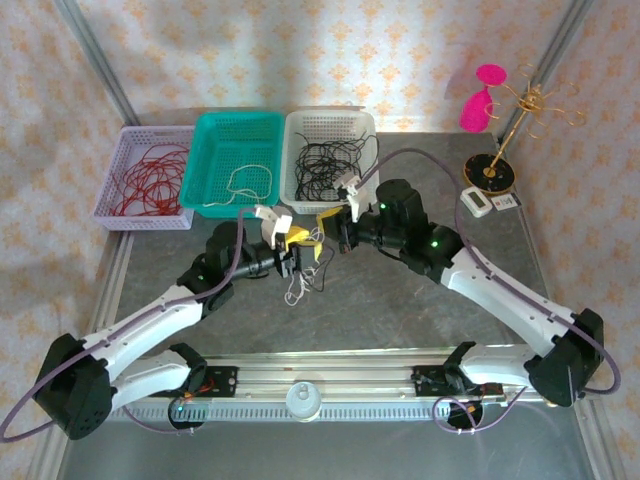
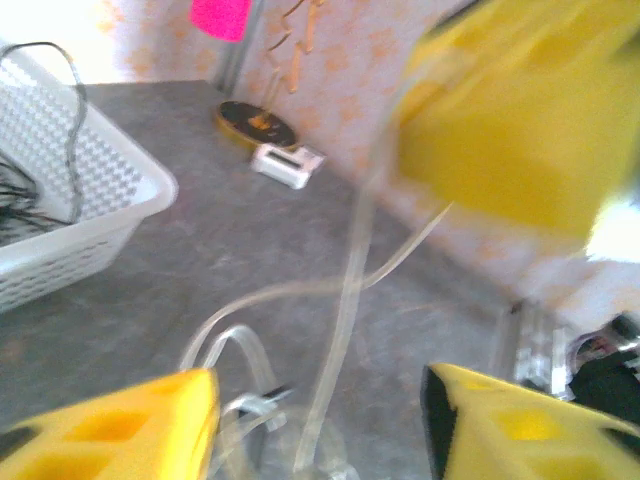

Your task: Untangle the cables

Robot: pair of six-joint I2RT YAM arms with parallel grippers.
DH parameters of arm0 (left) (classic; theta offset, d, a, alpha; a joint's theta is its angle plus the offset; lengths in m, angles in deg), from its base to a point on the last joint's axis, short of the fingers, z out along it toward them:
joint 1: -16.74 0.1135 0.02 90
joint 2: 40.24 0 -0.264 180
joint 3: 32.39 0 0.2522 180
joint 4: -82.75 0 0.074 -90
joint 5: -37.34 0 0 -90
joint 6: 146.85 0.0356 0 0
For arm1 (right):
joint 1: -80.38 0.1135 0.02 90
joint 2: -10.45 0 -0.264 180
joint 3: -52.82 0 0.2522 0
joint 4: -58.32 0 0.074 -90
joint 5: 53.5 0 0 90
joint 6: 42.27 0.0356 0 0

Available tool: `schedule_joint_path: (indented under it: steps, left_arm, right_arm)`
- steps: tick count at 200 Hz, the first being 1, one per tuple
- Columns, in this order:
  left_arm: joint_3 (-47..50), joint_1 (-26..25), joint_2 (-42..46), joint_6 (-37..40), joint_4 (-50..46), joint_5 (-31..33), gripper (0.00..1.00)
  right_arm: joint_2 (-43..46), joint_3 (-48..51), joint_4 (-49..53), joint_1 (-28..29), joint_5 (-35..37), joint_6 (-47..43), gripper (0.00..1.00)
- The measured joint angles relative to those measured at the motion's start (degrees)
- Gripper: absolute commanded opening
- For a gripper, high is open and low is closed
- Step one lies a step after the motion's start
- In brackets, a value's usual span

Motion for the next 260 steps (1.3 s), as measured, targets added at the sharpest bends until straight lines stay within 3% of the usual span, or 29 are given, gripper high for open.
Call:
schedule_joint_path:
  steps: [43,63,117,155,197,224,260]
  left_arm:
    - [7.74,-0.98,-6.12,-2.25,6.25,6.25,0.49]
    - [9.94,-1.88,-8.66,-3.85,8.52,8.24,0.39]
    - [15.39,-2.25,-11.54,-8.13,11.06,12.04,0.39]
    - [15.34,-2.25,-4.81,-9.75,8.15,12.00,0.52]
    - [8.07,-2.25,14.14,-12.90,5.51,8.48,0.89]
    - [1.99,-2.25,17.38,-15.56,5.60,6.10,0.88]
    - [0.09,-2.25,15.17,-23.65,9.66,5.62,0.82]
  right_arm:
    - [2.93,-0.46,0.00,-0.02,-1.01,1.99,0.00]
    - [3.48,-1.88,-0.07,-0.02,-1.53,2.69,0.00]
    - [5.42,-3.80,-0.26,-0.02,0.83,4.02,0.00]
    - [5.79,-5.22,-0.35,-0.02,2.82,5.62,0.00]
    - [5.77,-4.90,-2.29,-0.02,2.80,8.59,0.00]
    - [5.79,-2.89,-5.18,-0.02,2.60,10.71,0.00]
    - [5.77,-1.05,-6.43,-0.02,1.99,12.87,0.00]
